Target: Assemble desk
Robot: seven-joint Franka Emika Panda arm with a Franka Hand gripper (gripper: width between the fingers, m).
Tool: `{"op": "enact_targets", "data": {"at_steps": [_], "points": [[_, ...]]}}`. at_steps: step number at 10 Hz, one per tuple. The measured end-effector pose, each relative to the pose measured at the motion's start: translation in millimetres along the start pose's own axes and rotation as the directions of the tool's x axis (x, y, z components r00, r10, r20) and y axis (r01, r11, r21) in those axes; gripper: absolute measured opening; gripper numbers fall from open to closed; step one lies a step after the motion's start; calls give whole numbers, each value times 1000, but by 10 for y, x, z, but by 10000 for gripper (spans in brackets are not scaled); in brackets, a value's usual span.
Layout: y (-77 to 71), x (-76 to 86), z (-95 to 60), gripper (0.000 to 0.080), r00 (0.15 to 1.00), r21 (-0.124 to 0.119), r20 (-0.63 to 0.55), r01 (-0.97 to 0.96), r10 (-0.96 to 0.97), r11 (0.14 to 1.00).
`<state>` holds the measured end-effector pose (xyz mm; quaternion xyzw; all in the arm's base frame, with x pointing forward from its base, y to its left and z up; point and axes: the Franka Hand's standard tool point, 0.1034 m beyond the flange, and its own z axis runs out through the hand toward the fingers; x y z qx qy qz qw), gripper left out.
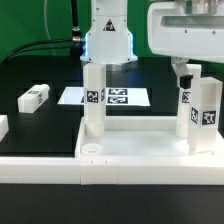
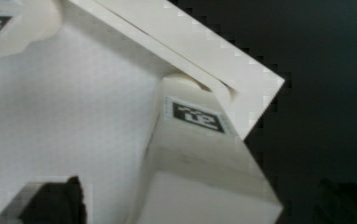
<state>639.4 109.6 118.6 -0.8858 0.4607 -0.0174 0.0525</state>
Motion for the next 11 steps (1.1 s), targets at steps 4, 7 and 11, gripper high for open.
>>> {"op": "enact_targets", "data": {"at_steps": [4,7,11], "points": [[-26,-55,10,649,929,3,3,370,-370,929],[-13,-33,10,649,822,-2,2,570,-570,822],[39,51,27,649,560,-17,5,829,-829,559]]}}
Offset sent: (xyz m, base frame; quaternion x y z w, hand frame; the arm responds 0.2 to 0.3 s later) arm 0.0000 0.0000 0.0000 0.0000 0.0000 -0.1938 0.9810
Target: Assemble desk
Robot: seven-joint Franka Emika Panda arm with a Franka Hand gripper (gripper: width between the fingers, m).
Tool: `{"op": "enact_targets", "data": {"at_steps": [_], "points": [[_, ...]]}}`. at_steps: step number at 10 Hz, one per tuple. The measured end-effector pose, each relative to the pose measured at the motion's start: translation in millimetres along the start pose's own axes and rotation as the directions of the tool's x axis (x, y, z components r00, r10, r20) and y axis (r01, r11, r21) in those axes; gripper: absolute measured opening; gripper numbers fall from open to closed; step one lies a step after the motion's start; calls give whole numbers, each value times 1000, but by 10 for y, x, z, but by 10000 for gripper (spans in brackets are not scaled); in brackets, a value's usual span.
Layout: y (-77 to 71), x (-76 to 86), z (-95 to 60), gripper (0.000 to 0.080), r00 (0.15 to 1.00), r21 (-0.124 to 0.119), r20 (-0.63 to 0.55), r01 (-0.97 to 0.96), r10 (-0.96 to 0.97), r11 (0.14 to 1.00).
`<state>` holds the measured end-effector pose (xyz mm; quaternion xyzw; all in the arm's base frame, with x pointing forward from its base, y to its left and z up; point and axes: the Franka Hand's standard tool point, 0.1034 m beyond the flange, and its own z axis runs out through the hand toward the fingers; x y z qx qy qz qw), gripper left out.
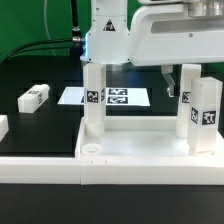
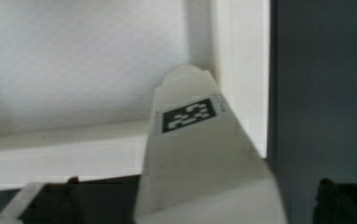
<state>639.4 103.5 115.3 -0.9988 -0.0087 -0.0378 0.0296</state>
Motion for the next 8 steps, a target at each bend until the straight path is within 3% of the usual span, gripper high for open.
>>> {"op": "enact_targets", "data": {"at_steps": [2,5,8], "points": [[2,0,2,649,999,-1,-1,41,-41,999],[5,1,2,286,999,-1,-1,40,-40,999],[5,0,3,287,1000,-1,-1,-25,25,1000]]}}
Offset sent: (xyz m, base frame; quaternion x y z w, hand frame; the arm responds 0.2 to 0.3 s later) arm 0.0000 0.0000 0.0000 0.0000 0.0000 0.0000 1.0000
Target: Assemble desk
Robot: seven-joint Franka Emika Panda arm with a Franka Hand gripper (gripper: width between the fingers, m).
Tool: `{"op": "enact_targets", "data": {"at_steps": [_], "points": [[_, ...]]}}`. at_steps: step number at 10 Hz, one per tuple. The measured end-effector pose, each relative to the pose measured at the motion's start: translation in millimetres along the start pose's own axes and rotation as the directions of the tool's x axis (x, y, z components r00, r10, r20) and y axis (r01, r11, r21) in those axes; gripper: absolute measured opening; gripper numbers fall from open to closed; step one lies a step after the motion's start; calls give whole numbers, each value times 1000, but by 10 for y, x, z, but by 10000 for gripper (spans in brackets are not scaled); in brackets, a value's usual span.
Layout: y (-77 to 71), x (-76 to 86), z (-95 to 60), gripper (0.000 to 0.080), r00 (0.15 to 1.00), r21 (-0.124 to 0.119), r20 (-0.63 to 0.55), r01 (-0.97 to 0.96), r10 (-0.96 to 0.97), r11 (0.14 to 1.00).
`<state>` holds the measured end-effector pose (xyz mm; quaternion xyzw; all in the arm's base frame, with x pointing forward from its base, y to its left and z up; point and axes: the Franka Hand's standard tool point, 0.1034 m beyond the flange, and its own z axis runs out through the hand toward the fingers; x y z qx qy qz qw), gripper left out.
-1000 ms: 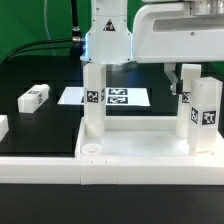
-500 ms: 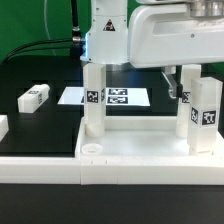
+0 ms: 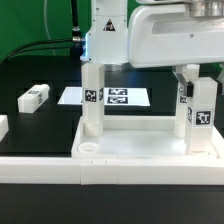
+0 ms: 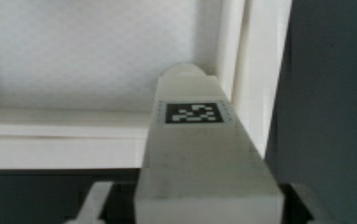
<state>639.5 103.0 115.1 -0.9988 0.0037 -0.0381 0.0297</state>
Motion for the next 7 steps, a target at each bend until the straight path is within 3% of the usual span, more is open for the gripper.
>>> {"op": "enact_targets", "data": {"at_steps": [3,7], "points": [[-4,-6,6,287,974,2,2,-228,228,974],[-38,-20,19,288,751,15,-4,-660,661,751]]}}
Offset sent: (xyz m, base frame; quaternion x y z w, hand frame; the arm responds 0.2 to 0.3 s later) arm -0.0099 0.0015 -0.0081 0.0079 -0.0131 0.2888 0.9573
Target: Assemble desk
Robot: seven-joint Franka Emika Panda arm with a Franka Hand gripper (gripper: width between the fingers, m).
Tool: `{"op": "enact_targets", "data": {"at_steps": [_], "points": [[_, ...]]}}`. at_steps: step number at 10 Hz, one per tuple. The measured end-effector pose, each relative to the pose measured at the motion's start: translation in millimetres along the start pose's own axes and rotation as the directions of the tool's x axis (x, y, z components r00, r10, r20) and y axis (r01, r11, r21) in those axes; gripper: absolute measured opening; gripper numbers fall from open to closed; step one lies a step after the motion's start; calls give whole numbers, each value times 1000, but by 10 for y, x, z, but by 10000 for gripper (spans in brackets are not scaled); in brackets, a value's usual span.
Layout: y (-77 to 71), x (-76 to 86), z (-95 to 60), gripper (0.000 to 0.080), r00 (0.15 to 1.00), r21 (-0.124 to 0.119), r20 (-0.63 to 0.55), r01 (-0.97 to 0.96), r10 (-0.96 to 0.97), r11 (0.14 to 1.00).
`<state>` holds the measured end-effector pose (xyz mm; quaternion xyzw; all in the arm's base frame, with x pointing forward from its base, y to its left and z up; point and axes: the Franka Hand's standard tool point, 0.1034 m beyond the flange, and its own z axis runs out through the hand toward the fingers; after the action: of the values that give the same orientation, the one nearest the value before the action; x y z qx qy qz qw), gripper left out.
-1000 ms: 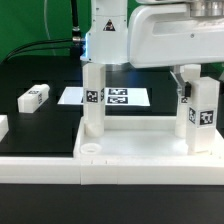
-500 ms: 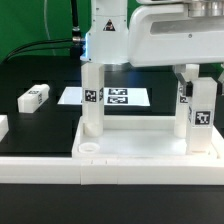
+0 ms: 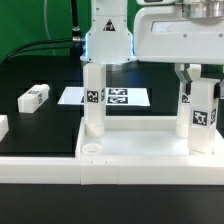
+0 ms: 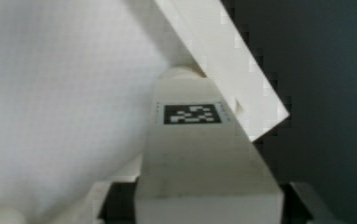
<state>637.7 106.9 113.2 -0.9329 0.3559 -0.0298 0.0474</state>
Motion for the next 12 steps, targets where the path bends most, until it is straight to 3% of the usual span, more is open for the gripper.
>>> {"op": "enact_targets", "data": {"at_steps": [2,5,8,10,12], "points": [[-3,-12,6,288,967,0,4,-253,253,967],[-40,-54,15,288,815,8,20,-579,579,815],[-46,-60,18,298,784,8,23,-620,620,784],[-63,-55,0,608,837,9,23,-546,546,838],[-94,-65,-8,636,929,11,15,-369,369,929]]}}
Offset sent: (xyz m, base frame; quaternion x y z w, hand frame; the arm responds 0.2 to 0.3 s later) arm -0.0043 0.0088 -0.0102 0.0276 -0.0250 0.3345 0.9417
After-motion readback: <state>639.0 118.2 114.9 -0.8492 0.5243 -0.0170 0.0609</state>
